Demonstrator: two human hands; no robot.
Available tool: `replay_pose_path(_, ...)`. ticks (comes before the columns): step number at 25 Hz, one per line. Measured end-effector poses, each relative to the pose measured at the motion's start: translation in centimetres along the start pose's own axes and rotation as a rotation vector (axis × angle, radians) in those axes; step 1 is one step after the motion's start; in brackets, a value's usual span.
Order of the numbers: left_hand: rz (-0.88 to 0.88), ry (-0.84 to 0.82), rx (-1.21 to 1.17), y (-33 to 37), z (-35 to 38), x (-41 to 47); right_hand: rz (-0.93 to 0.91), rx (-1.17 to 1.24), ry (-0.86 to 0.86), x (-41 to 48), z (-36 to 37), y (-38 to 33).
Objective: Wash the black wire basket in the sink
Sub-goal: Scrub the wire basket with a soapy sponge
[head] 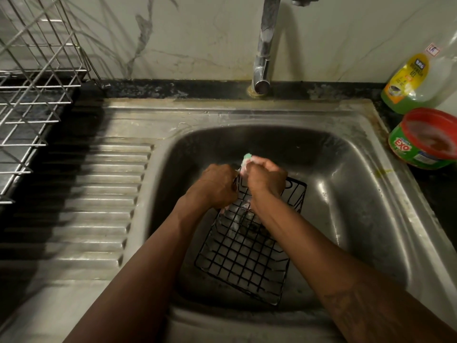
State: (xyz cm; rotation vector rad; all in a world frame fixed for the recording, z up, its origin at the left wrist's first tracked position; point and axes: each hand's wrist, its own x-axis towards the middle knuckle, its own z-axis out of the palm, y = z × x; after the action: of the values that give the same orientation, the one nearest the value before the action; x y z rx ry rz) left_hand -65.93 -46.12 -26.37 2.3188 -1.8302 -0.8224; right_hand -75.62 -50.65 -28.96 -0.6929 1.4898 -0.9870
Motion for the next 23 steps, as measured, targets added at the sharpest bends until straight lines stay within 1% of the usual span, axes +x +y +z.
replay_pose_path(2,-0.034,-0.048,-0.045,0.1,0.1,0.0,-0.164,-0.090,-0.007,0.3,-0.7,-0.5)
replay_pose_path(4,-0.066,-0.111,-0.151,0.3,0.1,-0.3,-0.362,-0.292,-0.019,0.8,-1.4,0.0)
replay_pose_path(7,-0.123,-0.192,-0.390,0.6,-0.1,-0.9,-0.751,-0.577,-0.161,0.6,-1.5,1.0)
replay_pose_path(9,-0.128,-0.194,-0.437,0.9,-0.4,-1.3,-0.965,-0.749,-0.285,0.5,-1.5,1.2)
replay_pose_path(10,-0.138,-0.193,-0.459,1.0,-0.6,-1.5,-1.032,-0.815,-0.317,0.7,-1.5,1.2)
replay_pose_path(13,-0.207,-0.203,-0.557,0.9,-0.5,-1.4,-1.103,-0.991,-0.289,1.3,-1.2,1.1)
replay_pose_path(15,-0.239,-0.172,-0.540,0.7,0.0,-1.0,-1.119,-1.116,-0.225,1.6,-1.4,0.5)
replay_pose_path(17,-0.283,-0.126,-0.521,0.3,0.3,-0.6,-1.035,-1.148,-0.116,2.4,-2.2,-0.6)
replay_pose_path(19,-0.318,-0.160,-0.542,0.0,0.4,-0.3,-0.978,-1.111,-0.059,3.1,-3.4,-1.5)
replay_pose_path(21,-0.342,-0.218,-0.632,-0.2,0.3,-0.4,-0.995,-1.083,-0.116,2.6,-3.4,-1.2)
replay_pose_path(23,-0.354,-0.245,-0.736,-0.3,0.3,-0.4,-1.068,-1.115,-0.241,1.3,-2.1,-0.2)
